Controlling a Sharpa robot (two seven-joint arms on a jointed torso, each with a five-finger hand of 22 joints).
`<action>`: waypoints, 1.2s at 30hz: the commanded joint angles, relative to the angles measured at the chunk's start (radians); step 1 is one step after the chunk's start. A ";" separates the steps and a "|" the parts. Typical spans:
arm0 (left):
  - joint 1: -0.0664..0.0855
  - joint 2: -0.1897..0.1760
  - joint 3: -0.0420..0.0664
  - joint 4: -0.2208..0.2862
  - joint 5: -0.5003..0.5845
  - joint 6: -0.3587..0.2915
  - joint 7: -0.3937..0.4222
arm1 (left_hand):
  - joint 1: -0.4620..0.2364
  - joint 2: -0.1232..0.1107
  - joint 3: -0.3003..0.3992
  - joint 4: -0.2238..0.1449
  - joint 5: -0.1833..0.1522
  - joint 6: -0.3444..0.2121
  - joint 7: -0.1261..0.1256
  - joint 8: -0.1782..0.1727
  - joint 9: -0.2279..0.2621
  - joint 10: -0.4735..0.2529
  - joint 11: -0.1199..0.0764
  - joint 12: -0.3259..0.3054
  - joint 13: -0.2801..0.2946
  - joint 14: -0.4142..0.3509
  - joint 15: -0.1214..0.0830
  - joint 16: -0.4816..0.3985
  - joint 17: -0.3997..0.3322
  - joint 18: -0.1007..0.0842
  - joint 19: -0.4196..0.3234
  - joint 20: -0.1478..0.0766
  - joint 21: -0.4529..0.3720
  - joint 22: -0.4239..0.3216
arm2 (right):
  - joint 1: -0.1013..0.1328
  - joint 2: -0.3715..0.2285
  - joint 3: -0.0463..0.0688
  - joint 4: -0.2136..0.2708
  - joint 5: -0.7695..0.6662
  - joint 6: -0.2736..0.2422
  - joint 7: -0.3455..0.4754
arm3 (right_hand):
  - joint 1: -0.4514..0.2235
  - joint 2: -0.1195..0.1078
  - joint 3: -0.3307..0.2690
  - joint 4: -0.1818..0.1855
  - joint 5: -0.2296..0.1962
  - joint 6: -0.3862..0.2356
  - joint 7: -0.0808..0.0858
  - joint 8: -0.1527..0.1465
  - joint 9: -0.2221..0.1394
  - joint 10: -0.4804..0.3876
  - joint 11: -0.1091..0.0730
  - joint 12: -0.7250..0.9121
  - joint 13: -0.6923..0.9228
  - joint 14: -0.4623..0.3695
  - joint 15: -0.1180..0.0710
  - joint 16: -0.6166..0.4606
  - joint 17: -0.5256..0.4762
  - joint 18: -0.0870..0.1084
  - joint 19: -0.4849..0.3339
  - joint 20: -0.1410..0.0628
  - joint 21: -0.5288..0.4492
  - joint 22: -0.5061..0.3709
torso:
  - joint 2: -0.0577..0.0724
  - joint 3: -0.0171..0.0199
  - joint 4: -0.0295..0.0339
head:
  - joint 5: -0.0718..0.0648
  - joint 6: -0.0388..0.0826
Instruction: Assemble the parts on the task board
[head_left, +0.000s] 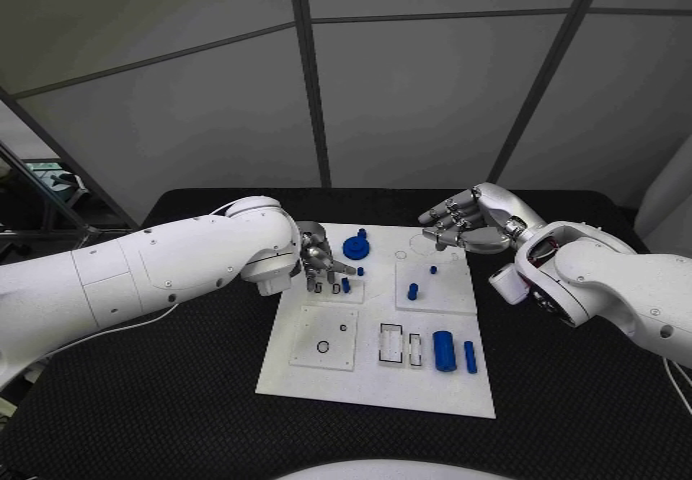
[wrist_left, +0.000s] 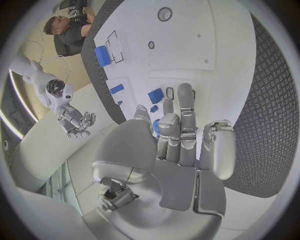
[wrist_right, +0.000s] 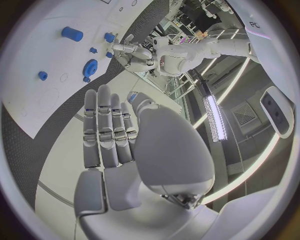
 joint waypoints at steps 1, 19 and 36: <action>0.004 0.010 -0.002 -0.010 -0.012 0.049 -0.020 | 0.003 0.008 -0.007 0.001 -0.004 -0.008 -0.001 0.007 0.004 0.000 -0.009 0.004 0.001 0.004 -0.004 -0.003 0.002 -0.003 0.016 0.002 0.005 0.061 | 0.002 0.002 0.001 -0.001 -0.008 0.002 -0.004 | -0.008 -0.001 0.001 -0.001 0.007 0.004 0.002 -0.005 0.001 0.008 -0.001 -0.003 -0.001 0.006 0.000 -0.004 -0.002 0.002 0.009 0.000 -0.003 -0.001 | 0.001 -0.0005 -0.0002 | 0.000 -0.001; 0.008 0.044 -0.005 -0.032 -0.012 0.071 -0.018 | 0.025 0.010 -0.008 -0.004 -0.002 -0.021 -0.003 0.028 0.034 -0.003 -0.010 0.007 0.001 0.006 -0.005 -0.008 0.008 -0.003 0.014 0.001 0.004 0.060 | 0.002 0.009 0.001 -0.007 -0.012 0.004 -0.007 | -0.011 -0.001 0.001 0.000 0.012 0.003 0.003 -0.006 0.001 0.008 0.000 -0.006 -0.005 0.007 0.001 -0.010 -0.002 0.002 0.009 0.001 -0.006 -0.002 | 0.001 -0.0009 0.0000 | 0.000 -0.007; 0.009 0.052 -0.005 -0.040 -0.012 0.084 -0.017 | 0.088 0.031 0.015 -0.023 0.001 -0.042 -0.004 0.053 0.078 -0.006 -0.011 0.009 0.000 0.009 -0.006 -0.017 0.018 -0.002 0.012 0.000 0.001 0.058 | 0.002 0.012 0.001 -0.011 -0.012 0.004 -0.008 | -0.011 0.000 0.002 -0.001 0.015 0.002 0.003 -0.007 0.001 0.007 0.000 -0.007 -0.007 0.007 0.001 -0.013 -0.003 0.002 0.009 0.001 -0.008 -0.003 | 0.001 -0.0012 0.0003 | -0.001 -0.012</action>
